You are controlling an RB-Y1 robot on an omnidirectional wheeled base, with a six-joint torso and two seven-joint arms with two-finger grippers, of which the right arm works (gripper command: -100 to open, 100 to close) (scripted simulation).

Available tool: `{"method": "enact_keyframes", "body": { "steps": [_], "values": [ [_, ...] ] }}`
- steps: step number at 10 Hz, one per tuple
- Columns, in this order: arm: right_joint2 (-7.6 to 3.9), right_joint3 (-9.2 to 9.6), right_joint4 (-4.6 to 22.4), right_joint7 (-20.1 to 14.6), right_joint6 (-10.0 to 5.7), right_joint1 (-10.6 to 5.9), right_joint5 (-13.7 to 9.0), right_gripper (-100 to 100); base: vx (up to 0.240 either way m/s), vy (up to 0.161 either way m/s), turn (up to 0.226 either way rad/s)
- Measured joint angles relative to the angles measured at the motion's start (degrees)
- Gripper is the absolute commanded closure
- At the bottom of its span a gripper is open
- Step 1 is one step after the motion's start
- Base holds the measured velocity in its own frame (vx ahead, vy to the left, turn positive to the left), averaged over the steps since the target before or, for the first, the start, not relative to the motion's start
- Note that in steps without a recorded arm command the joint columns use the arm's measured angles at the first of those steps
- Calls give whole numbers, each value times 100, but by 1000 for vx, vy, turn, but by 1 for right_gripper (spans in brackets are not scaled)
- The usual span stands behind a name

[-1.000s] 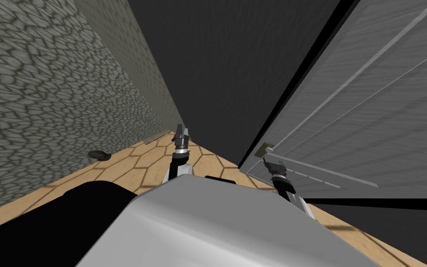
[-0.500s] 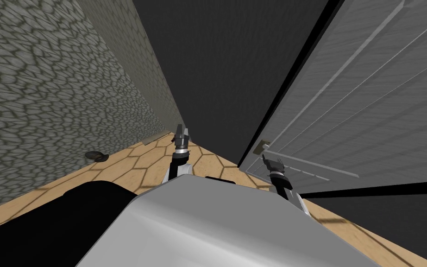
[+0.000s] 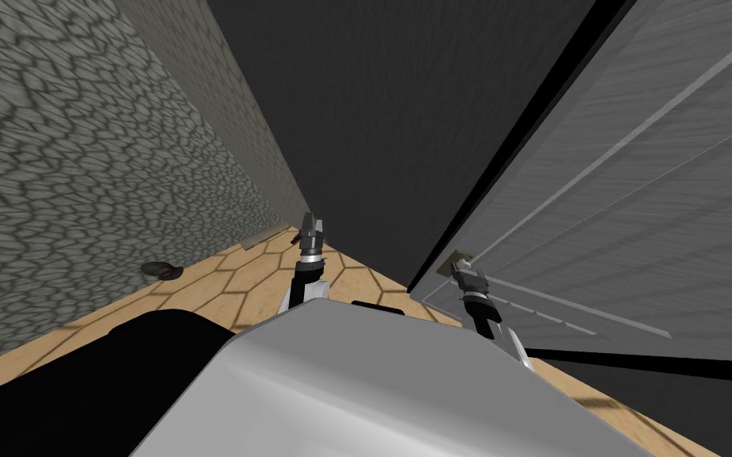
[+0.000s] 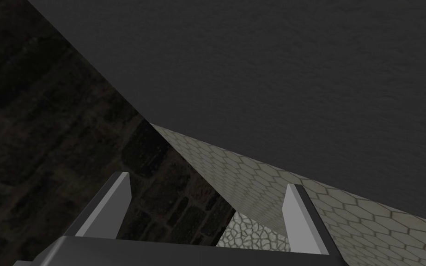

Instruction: Pull the door open

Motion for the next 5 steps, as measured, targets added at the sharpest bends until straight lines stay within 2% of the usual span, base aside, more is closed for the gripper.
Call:
{"method": "enact_keyframes", "body": {
  "steps": [1, 2, 5],
  "values": [
    [13, -9, 10, 7, 9, -21, -2, -100, 73, -38, 10],
    [13, -10, 10, 9, 10, -25, -3, 100, -7, 7, -4],
    [10, -9, 18, 10, 16, -21, 1, 100, -21, 10, 1]
  ]
}}
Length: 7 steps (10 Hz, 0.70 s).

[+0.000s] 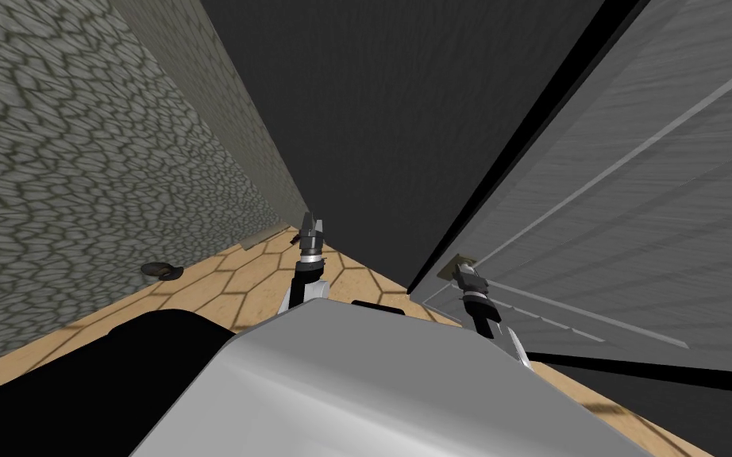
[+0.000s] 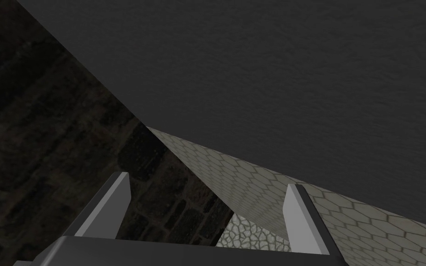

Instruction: Pull the door open

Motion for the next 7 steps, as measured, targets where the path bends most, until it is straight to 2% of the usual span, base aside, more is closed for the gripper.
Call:
{"method": "enact_keyframes", "body": {
  "steps": [3, 7],
  "values": [
    [6, 5, 11, 0, 3, 10, 2, 100, -10, 0, -10],
    [-56, 185, 85, -506, -2, -84, -306, 100, -47, -1, -40]
  ]
}}
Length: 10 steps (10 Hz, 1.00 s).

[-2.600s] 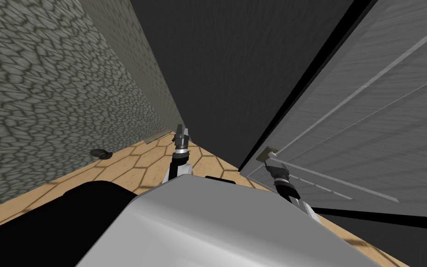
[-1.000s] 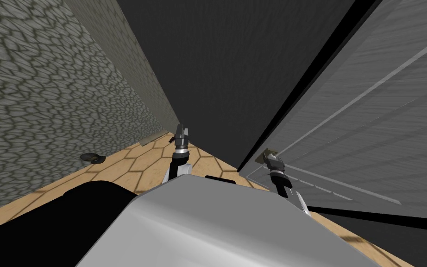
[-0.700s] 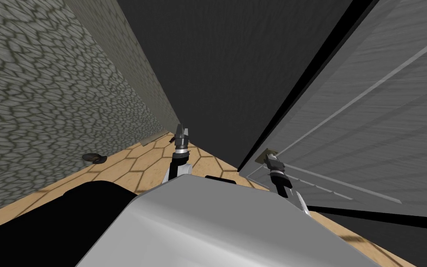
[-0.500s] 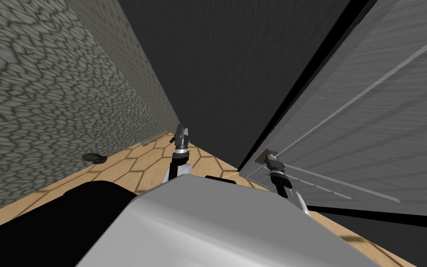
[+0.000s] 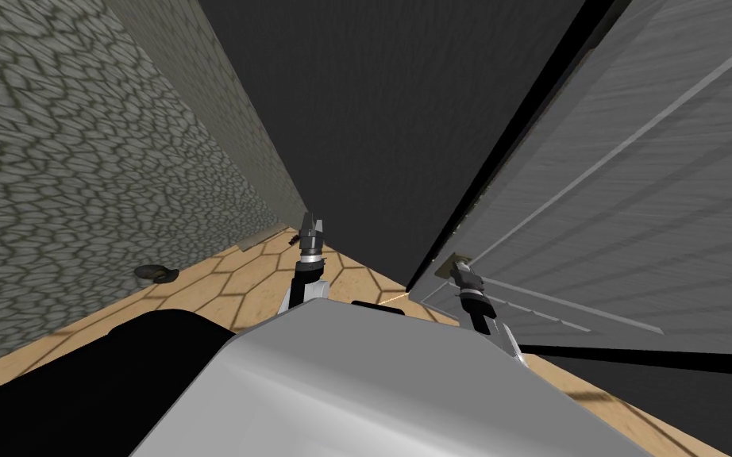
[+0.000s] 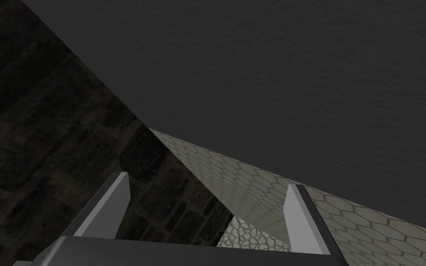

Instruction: Pull the door open

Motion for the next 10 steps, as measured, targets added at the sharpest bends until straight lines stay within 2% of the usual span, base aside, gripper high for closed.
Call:
{"method": "enact_keyframes", "body": {
  "steps": [2, 4, 6, 7, 10],
  "values": [
    [-40, 150, -13, -348, 36, -27, -202, 100, -72, 1, -53],
    [-93, 248, 76, -650, -3, -87, -403, 100, -47, -5, -32],
    [-164, 371, 194, -975, 8, -227, -628, 100, -47, -11, -43],
    [-143, 412, 165, -1079, 11, -222, -684, 100, -40, -8, -51],
    [-202, 604, 257, -1502, -21, -328, -1029, 100, -55, -15, -52]
  ]
}}
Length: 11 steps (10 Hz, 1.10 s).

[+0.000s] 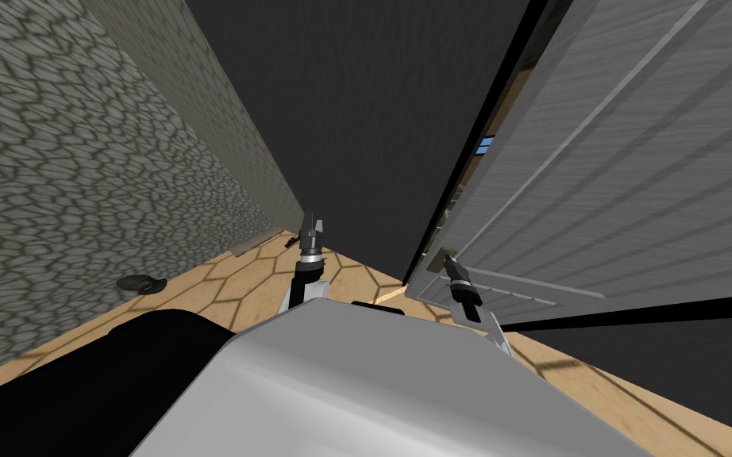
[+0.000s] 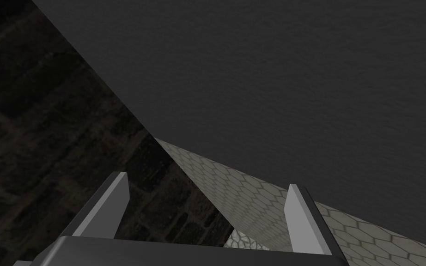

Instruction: Pull the door open

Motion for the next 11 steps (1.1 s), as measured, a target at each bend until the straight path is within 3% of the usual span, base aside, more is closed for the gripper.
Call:
{"method": "enact_keyframes", "body": {
  "steps": [3, 6, 11],
  "values": [
    [-32, 220, -49, -410, 57, -23, -292, 100, -51, -9, -57],
    [-116, 439, 180, -822, 25, -264, -693, 100, -53, -1, -29],
    [-194, 748, 322, -1423, -25, -396, -1196, 100, -34, -9, -35]
  ]
}}
